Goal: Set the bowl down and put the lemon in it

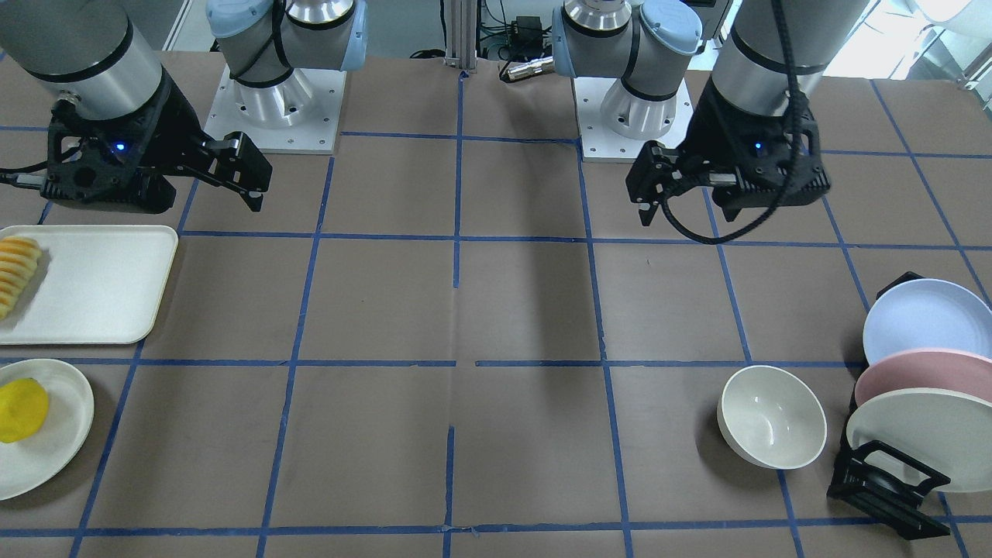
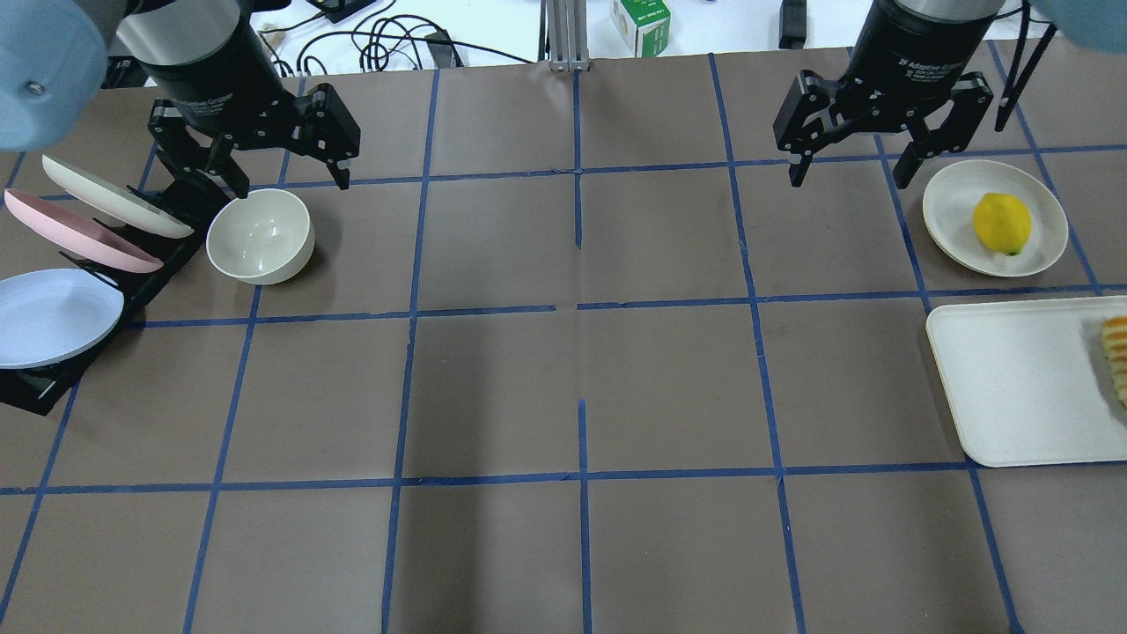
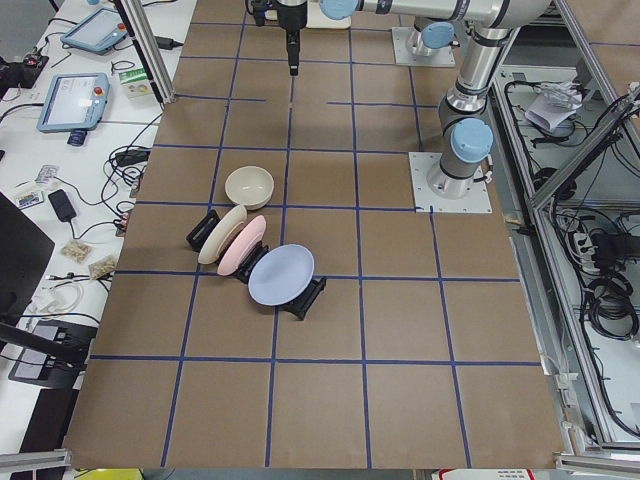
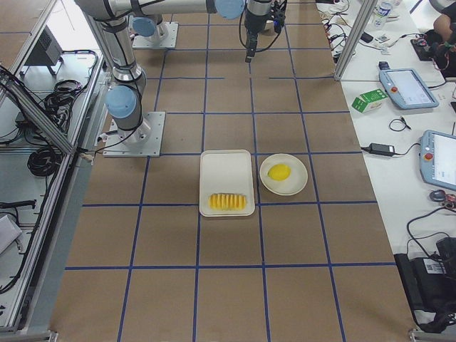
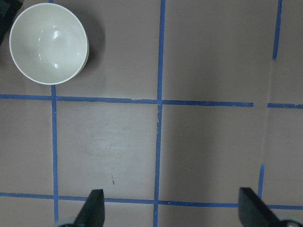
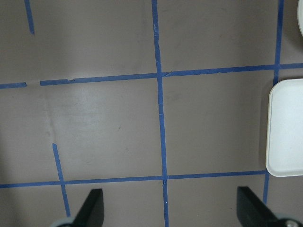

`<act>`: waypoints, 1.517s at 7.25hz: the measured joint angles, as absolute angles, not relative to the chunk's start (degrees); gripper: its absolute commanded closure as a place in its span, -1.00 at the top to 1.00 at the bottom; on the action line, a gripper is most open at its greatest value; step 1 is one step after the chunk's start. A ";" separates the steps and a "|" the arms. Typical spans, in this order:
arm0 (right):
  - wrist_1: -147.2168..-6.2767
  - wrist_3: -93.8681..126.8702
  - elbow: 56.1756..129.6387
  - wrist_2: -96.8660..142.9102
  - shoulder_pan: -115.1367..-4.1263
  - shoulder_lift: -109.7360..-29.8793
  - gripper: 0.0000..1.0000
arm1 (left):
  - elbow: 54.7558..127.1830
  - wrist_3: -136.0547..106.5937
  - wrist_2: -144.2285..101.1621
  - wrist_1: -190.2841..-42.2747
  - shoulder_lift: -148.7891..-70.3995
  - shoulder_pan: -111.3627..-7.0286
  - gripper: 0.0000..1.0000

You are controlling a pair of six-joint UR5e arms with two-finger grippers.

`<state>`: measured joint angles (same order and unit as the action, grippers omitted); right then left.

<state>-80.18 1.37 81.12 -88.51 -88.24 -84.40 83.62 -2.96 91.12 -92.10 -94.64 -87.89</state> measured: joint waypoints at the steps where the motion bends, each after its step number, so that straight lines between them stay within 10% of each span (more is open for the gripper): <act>1: -80.36 1.22 81.12 -88.51 -88.17 -84.25 1.00 | 83.46 -0.22 90.59 -91.15 -96.37 -84.27 1.00; 11: -82.47 0.33 81.19 -93.18 -79.74 -80.08 1.00 | 84.47 20.23 90.36 -68.41 -120.49 -68.84 1.00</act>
<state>-82.47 0.33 81.19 -93.18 -79.74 -80.08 84.47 20.23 90.36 -68.41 -120.49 -68.84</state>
